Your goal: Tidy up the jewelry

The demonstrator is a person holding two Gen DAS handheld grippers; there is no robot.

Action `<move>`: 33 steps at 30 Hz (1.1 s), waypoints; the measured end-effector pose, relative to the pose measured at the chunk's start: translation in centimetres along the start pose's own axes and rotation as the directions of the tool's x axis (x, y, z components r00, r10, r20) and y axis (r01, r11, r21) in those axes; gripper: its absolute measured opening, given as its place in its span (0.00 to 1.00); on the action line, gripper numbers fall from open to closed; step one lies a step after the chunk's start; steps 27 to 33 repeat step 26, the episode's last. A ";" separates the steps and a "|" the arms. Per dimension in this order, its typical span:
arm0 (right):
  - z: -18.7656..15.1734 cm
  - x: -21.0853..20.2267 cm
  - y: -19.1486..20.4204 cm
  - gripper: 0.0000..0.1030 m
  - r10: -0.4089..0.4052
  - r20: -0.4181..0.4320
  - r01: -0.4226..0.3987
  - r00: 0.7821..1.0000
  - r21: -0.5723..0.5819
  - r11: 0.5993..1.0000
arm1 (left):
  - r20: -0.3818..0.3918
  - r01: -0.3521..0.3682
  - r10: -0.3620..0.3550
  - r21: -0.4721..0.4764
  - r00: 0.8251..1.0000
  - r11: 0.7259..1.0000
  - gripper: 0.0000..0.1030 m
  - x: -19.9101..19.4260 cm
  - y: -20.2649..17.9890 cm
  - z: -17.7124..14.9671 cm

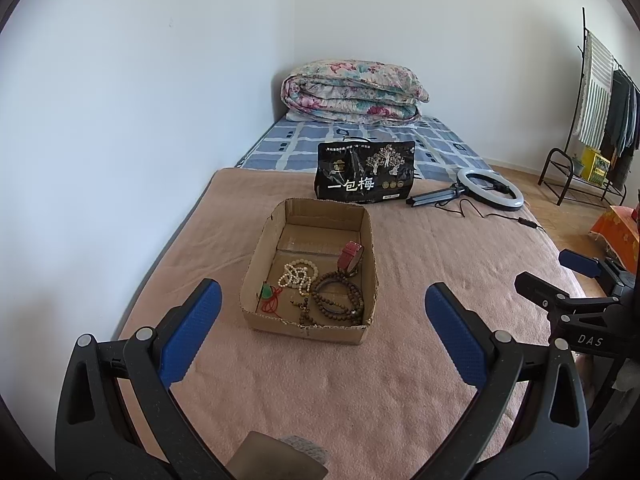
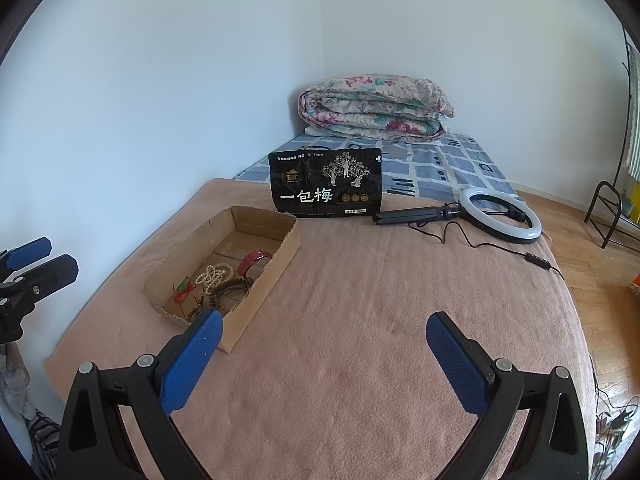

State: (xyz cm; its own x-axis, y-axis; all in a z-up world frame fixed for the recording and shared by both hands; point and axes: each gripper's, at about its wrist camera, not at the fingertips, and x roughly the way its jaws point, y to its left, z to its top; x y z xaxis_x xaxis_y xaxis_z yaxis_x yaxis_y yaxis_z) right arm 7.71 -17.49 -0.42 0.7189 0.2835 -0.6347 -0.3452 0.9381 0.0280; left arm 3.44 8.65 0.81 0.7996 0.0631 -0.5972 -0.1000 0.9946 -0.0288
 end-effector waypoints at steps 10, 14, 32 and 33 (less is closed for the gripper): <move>0.0 0.0 0.0 1.00 0.000 -0.003 0.000 1.000 0.011 1.000 | 0.001 -0.003 0.003 -0.001 1.000 1.000 1.00 0.0 0.0 0.0; 0.0 0.0 -0.1 1.00 0.001 -0.003 -0.001 1.000 0.010 1.000 | 0.004 -0.012 0.012 0.002 1.000 1.000 1.00 0.0 0.1 0.0; -0.3 0.2 0.2 1.00 0.001 -0.010 -0.001 1.000 0.012 1.000 | 0.021 -0.046 0.047 -0.017 0.999 0.999 1.00 -0.6 0.5 -0.2; -0.3 0.2 0.2 1.00 0.001 -0.010 -0.001 1.000 0.012 1.000 | 0.021 -0.046 0.047 -0.017 0.999 0.999 1.00 -0.6 0.5 -0.2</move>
